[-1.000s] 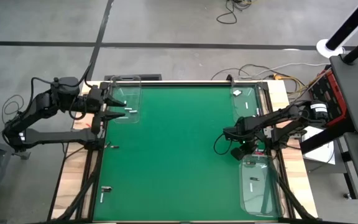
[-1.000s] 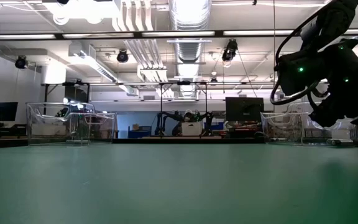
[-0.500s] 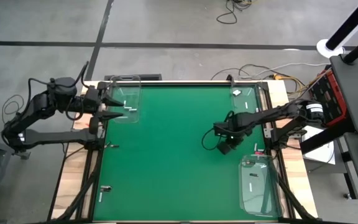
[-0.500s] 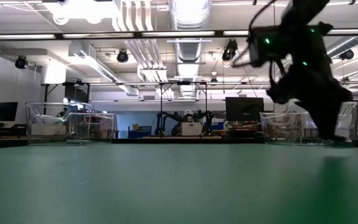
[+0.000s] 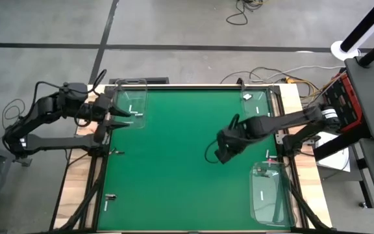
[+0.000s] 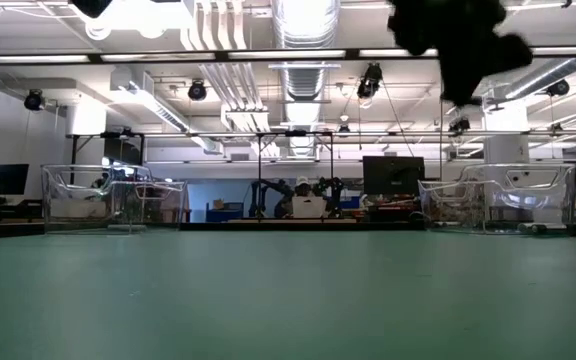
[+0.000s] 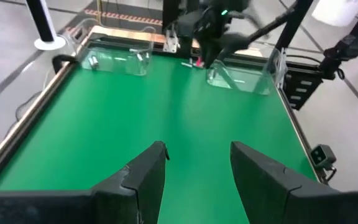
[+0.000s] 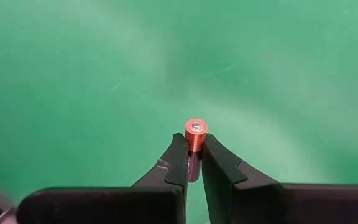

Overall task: Sort batteries
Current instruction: Put the black battery into the bottom right transparent bin

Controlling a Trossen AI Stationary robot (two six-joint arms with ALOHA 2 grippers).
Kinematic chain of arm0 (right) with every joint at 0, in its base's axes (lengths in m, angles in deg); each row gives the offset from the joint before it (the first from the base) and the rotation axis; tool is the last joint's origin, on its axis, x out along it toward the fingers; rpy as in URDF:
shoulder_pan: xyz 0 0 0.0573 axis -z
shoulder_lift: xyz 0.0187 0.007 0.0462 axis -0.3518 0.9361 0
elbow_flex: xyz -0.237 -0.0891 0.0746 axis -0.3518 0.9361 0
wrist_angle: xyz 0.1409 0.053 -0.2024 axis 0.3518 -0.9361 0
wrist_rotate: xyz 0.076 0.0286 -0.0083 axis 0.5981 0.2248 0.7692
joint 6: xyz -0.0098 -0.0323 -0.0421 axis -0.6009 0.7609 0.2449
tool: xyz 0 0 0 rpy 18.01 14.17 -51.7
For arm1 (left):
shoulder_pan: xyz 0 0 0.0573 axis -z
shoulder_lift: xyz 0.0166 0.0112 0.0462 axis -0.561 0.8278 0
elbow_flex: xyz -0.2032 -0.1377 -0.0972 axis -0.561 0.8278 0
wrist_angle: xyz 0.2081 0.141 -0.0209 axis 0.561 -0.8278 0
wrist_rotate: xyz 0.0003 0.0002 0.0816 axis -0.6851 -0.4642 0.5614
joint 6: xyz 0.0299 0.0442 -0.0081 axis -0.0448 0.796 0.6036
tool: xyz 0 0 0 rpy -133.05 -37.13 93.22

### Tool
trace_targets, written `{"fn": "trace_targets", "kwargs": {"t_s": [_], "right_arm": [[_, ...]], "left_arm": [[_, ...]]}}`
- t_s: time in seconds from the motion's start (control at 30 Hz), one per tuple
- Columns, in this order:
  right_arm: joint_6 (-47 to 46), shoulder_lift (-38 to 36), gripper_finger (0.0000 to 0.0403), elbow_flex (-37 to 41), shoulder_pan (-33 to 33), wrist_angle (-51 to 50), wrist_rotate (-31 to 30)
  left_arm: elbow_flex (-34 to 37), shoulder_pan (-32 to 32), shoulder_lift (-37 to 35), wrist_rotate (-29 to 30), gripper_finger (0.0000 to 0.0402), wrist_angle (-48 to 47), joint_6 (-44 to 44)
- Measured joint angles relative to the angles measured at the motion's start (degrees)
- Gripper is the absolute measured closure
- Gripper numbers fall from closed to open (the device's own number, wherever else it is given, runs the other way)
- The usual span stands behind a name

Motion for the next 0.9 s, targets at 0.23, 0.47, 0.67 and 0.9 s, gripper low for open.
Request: {"fn": "trace_targets", "kwargs": {"t_s": [0.23,0.47,0.67,0.9], "right_arm": [[-16.2,-0.1,0.0384,-5.1,-14.0,-3.5,-0.7],[-31.6,-0.1,0.0384,-6.4,-28.6,-3.3,0.0],[-35.1,0.2,0.0384,-5.1,-38.9,-8.2,0.1],[-32.1,0.2,0.0383,3.6,-42.7,-8.7,2.6]], "left_arm": [[0.6,2.7,2.3,-0.8,0.0238,-0.4,0.4],[3.3,6.3,4.4,-0.8,0.0238,0.0,-0.9],[4.2,8.2,5.3,-0.8,0.0238,0.5,-3.2],[4.2,12.8,5.1,-0.7,0.0238,5.7,-9.8]]}}
